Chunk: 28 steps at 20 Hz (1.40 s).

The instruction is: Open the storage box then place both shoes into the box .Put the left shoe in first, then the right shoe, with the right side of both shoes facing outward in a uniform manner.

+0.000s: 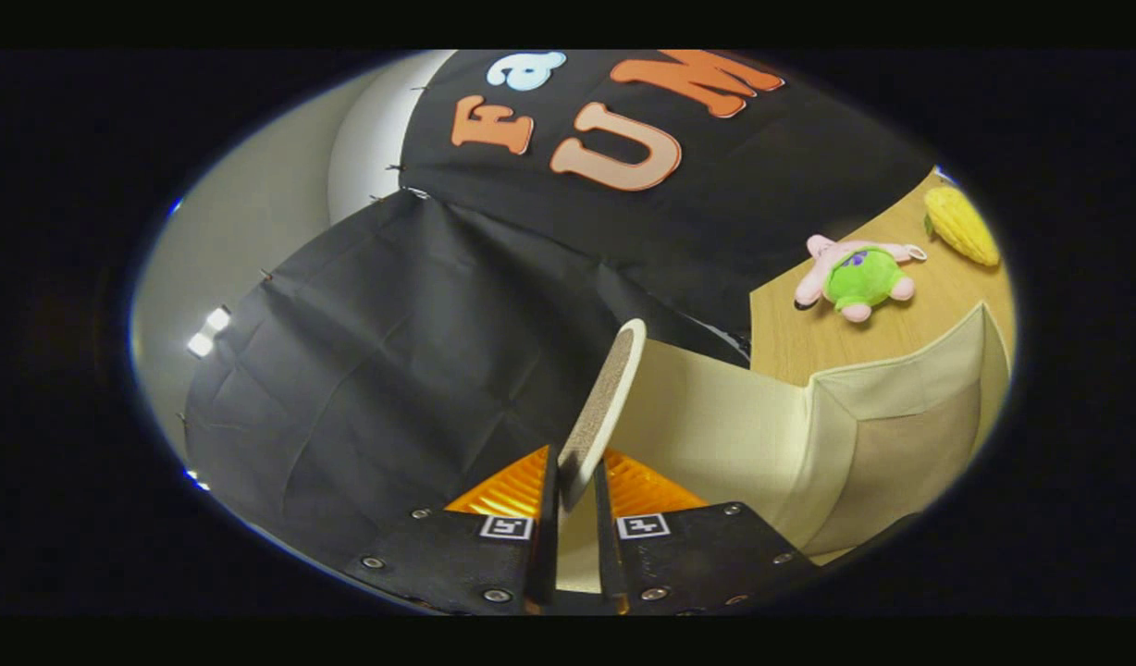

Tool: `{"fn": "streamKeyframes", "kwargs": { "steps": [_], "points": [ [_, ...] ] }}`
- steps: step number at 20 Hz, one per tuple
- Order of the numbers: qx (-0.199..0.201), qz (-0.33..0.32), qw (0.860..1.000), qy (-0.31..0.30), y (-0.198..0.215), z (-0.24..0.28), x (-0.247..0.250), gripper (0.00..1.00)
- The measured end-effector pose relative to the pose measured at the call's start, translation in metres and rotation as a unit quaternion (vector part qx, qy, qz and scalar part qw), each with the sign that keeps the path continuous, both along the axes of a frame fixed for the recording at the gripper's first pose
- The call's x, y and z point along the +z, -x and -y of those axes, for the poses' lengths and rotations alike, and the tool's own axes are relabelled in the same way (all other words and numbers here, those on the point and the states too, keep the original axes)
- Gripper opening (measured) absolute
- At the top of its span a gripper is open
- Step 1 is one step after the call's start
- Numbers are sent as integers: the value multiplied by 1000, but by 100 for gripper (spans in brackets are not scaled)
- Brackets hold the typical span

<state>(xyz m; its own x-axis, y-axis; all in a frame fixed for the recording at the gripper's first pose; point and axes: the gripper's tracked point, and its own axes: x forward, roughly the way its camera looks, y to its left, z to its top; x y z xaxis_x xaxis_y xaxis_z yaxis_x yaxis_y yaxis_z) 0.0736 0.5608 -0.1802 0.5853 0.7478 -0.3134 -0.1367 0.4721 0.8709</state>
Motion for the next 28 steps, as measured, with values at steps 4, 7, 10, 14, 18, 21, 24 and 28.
{"fn": "streamKeyframes", "kwargs": {
  "steps": [4, 7, 10, 14, 18, 21, 24, 28],
  "points": [
    [0, -14, 1000, 19, -3, -18, -20, 21],
    [-4, -37, 997, 72, 0, -17, -49, 25],
    [9, -72, 993, 98, 6, -10, -74, 36],
    [26, -57, 984, 164, 7, 25, -80, 53],
    [47, -25, 970, 237, 28, 91, -82, 61],
    [46, -2, 954, 296, 37, 152, -76, 71],
    [38, 4, 936, 351, 47, 220, -82, 76],
    [18, -23, 918, 394, 60, 306, -95, 80]
  ]
}}
